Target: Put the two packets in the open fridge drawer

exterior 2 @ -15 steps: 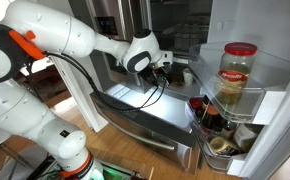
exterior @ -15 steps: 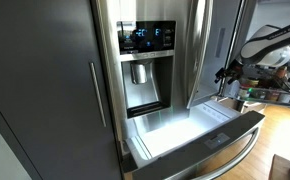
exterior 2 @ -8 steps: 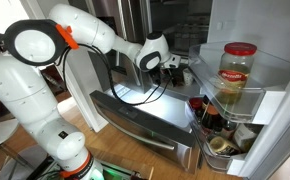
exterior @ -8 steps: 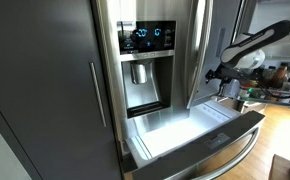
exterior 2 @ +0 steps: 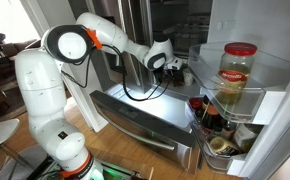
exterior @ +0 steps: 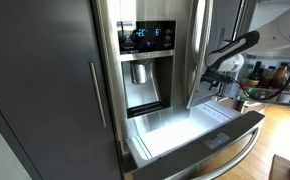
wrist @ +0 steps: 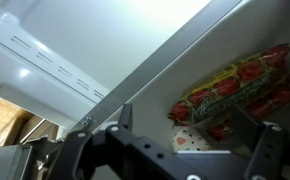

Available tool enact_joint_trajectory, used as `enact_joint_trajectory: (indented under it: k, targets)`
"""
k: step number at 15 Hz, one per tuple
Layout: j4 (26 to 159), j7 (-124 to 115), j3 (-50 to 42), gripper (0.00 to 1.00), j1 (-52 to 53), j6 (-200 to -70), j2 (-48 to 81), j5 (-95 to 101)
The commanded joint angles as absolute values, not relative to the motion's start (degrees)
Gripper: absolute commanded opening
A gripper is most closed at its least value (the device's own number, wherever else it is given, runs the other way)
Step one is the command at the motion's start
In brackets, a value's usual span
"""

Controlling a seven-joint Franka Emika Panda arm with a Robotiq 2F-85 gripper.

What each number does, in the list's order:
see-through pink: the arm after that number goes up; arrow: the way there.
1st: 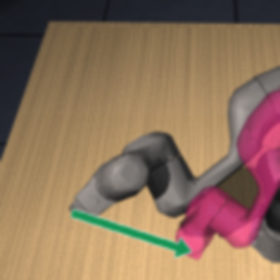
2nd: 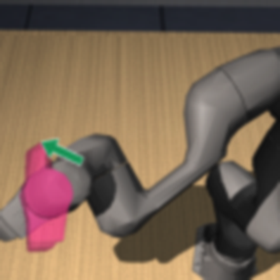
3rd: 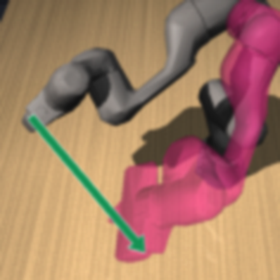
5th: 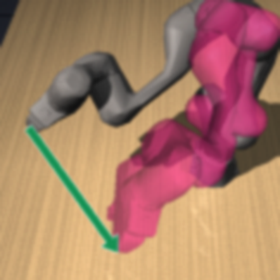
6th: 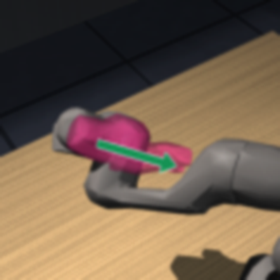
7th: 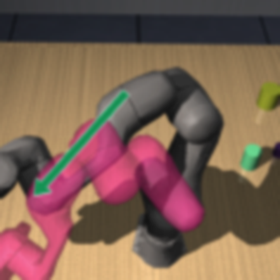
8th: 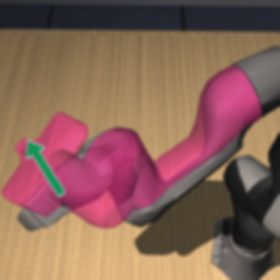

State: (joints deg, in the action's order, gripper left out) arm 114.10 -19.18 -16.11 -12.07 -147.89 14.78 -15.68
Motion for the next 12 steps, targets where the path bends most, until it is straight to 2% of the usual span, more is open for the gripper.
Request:
enact_joint_trajectory:
  k: [1, 12]
  targets:
    - [107.4, -19.9, -13.3, 1.00, -14.4, -145.1, 20.2, -21.6]
    - [98.5, -24.2, -9.4, 1.00, -18.1, -142.1, 28.5, -33.2]
